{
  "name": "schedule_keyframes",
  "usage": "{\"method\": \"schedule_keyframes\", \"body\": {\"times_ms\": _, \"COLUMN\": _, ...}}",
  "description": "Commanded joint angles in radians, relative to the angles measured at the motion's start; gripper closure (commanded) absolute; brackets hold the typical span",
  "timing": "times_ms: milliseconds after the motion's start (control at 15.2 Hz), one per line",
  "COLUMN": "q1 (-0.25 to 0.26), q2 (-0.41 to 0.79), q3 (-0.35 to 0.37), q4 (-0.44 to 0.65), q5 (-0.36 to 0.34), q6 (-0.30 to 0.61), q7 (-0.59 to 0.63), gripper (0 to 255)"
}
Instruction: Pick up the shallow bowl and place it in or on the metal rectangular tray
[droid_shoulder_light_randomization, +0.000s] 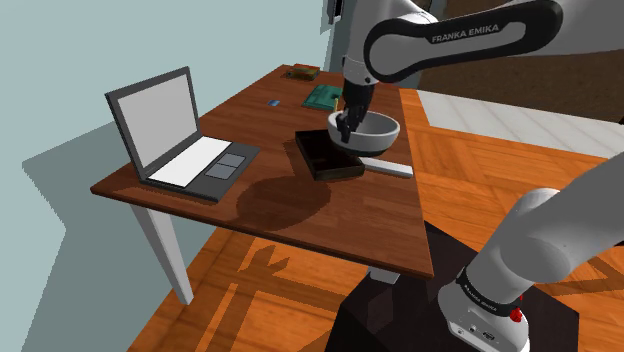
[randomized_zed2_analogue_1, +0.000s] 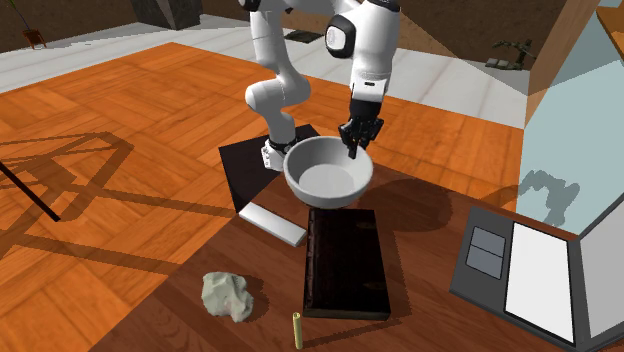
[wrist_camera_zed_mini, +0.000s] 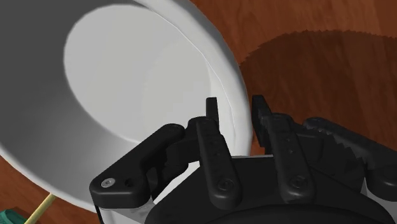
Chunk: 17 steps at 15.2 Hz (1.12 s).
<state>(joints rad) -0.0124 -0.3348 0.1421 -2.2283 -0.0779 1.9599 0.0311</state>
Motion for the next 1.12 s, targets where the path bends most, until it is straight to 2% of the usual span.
{"method": "schedule_keyframes", "body": {"times_ms": 0, "q1": -0.010, "q2": 0.073, "q3": -0.005, "q4": 0.078, "q5": -0.012, "q6": -0.003, "q7": -0.009, "gripper": 255}}
{"method": "schedule_keyframes", "body": {"times_ms": 594, "q1": -0.037, "q2": 0.421, "q3": -0.025, "q4": 0.499, "q5": -0.054, "q6": -0.075, "q7": -0.048, "gripper": 255}}
{"method": "schedule_keyframes", "body": {"times_ms": 1056, "q1": -0.038, "q2": 0.433, "q3": -0.027, "q4": 0.435, "q5": -0.059, "q6": 0.002, "q7": -0.039, "gripper": 255}}
